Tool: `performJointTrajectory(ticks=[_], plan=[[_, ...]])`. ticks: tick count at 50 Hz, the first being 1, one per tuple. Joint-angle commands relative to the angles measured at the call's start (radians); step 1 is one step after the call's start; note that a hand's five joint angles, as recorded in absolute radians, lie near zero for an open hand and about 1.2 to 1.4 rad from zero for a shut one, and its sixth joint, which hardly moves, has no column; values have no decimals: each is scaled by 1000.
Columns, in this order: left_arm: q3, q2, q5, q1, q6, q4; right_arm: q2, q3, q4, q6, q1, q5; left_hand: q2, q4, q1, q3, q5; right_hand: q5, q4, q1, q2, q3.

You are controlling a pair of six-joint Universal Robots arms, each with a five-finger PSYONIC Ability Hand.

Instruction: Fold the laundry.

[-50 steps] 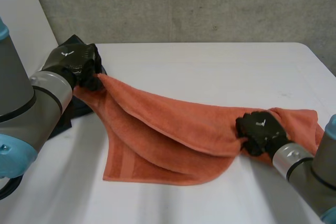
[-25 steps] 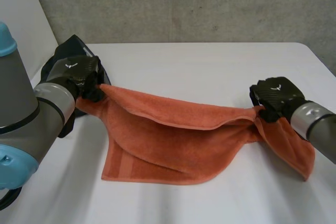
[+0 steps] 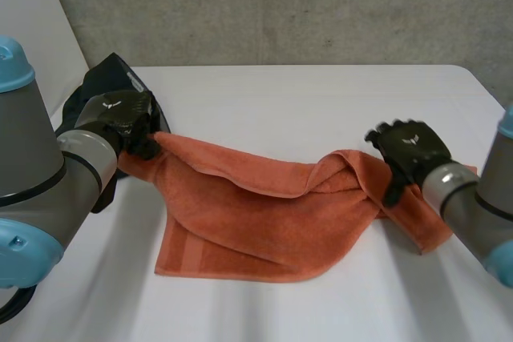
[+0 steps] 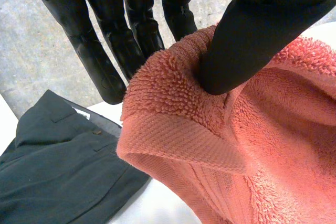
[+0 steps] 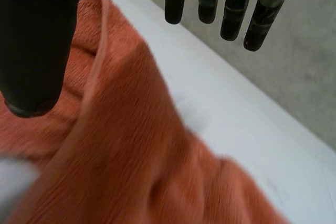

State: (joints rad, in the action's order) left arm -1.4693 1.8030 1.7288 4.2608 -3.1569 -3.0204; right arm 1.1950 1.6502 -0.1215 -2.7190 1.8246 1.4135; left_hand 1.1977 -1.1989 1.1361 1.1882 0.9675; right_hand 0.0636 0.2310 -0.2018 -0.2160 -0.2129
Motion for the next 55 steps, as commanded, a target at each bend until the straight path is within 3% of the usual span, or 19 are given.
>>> performJointTrajectory(ticks=[1, 7, 12, 22, 39, 43, 45, 46, 51, 55], plan=[[-5, 1, 0, 1, 0, 0, 175, 275, 13, -10, -96, 36, 199, -197, 260, 208, 254, -64, -56, 27, 41, 38], [-6, 3, 0, -1, 0, -2, 216, 423, -85, -18, -185, -22, 199, -197, 260, 208, 254, -62, -55, 26, 40, 37], [-6, 10, 0, -2, 0, -5, 210, 451, -165, -42, -189, -31, 199, -197, 260, 208, 254, 43, 50, -80, -65, -69], [-8, 18, 2, -2, 0, -6, 95, 408, -228, -108, -188, -44, 199, -197, 260, 208, 254, 237, 244, -273, -259, -262], [-8, 22, 0, -1, 0, -8, -12, 319, -248, -91, -185, -41, 199, -197, 260, 208, 254, 390, 397, -426, -412, -415], [-9, 22, 0, -1, 0, -8, -29, 304, -260, -90, -185, -41, 199, -197, 260, 208, 254, 647, 655, -684, -670, -673], [-9, 24, 2, -1, 0, -6, -32, 296, -268, -90, -186, -37, 199, -197, 260, 208, 254, 899, 907, -936, -922, -925], [-11, 22, 2, -1, 0, -8, -29, 289, -273, -90, -188, -36, 199, -197, 260, 208, 254, 1156, 1163, -1192, -1178, -1181], [-20, 19, 0, 1, 0, -6, 8, 241, -257, -71, -199, -44, 199, -197, 260, 208, 254, 1158, 1165, -1194, -1180, -1183], [-20, 7, 0, -1, 0, -2, 168, 182, -164, -18, -217, -50, 199, -197, 260, 208, 254, 1158, 1165, -1194, -1180, -1183]])
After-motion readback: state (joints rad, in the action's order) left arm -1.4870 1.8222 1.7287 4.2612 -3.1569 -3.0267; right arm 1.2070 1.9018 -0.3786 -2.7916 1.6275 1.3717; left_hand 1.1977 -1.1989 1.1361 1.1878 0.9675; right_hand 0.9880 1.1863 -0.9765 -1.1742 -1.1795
